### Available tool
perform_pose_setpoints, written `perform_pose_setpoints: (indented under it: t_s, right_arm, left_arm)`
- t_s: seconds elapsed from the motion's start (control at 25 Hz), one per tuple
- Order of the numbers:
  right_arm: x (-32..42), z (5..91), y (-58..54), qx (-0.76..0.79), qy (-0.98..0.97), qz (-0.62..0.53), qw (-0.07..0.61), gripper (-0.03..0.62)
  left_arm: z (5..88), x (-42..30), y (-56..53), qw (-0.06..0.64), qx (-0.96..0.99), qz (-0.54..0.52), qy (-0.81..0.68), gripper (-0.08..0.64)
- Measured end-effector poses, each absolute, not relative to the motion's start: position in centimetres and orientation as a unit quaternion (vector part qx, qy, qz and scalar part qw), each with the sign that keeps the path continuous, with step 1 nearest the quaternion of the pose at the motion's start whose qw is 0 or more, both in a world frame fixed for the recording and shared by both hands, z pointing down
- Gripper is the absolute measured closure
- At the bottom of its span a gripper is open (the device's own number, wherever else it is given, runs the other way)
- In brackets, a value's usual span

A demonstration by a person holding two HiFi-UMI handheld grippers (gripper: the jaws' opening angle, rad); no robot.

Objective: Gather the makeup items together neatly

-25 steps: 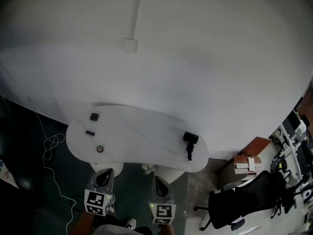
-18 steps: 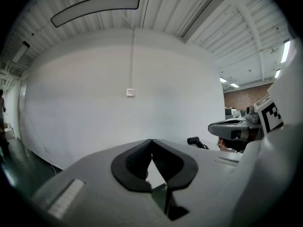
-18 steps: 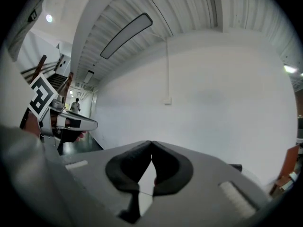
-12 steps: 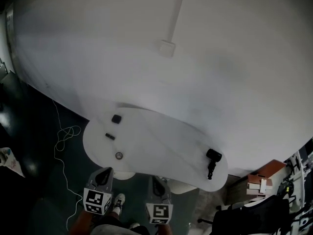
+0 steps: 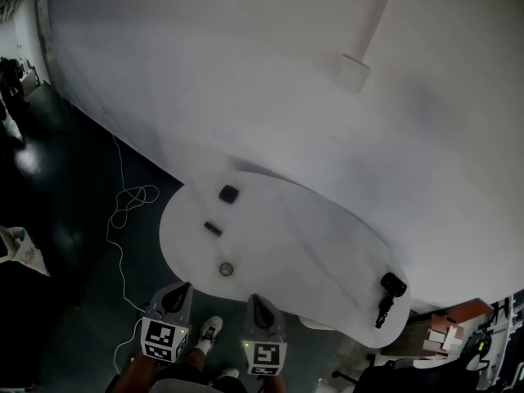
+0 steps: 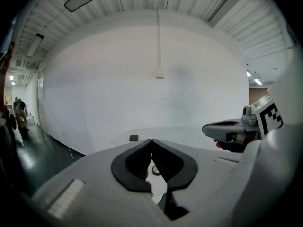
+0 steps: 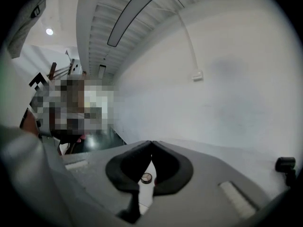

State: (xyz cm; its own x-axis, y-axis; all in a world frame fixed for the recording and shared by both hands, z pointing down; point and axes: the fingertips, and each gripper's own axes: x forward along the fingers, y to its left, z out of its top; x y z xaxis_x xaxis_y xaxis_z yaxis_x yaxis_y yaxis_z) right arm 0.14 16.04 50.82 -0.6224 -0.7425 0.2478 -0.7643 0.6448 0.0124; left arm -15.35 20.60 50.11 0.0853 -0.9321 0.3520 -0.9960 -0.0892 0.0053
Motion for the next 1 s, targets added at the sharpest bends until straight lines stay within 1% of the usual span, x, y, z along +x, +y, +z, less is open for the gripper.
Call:
perform_pose_setpoints:
  t_s: [0.32,0.56,0.64,0.68,0.8,0.92,1.0]
  right_arm:
    - [-4.1,58.3,12.5,0.392,-0.902,0.086,0.16,0.588]
    - [-6.2,62.3,10.9,0.376,-0.901,0.104,0.192,0.587]
    - [-6.9,63.8,10.7,0.363,-0.901,0.113,0.207,0.488]
    - [-7.3,64.6,10.6,0.357,-0.901,0.117,0.217,0.483]
    - [-8.0,67.1,10.4,0.342,-0.898,0.129,0.245,0.407]
    - [-8.5,69.2,10.2,0.332,-0.893,0.142,0.268,0.355]
    - [-8.9,70.4,9.9,0.329,-0.89,0.145,0.282,0.347]
  left_arm:
    - [56.9,-18.0,17.9,0.172,0.714,0.15,-0.662,0.549]
    - [60.0,-20.0,17.3,0.201,0.697,0.157,-0.67,0.549]
    - [60.7,-20.6,17.1,0.209,0.692,0.16,-0.672,0.549]
    - [61.0,-20.9,17.0,0.211,0.69,0.162,-0.673,0.549]
    - [62.0,-21.4,16.6,0.221,0.686,0.168,-0.672,0.549]
    - [63.3,-21.7,16.7,0.231,0.683,0.172,-0.671,0.549]
    - [63.8,-21.9,16.6,0.238,0.681,0.176,-0.67,0.549]
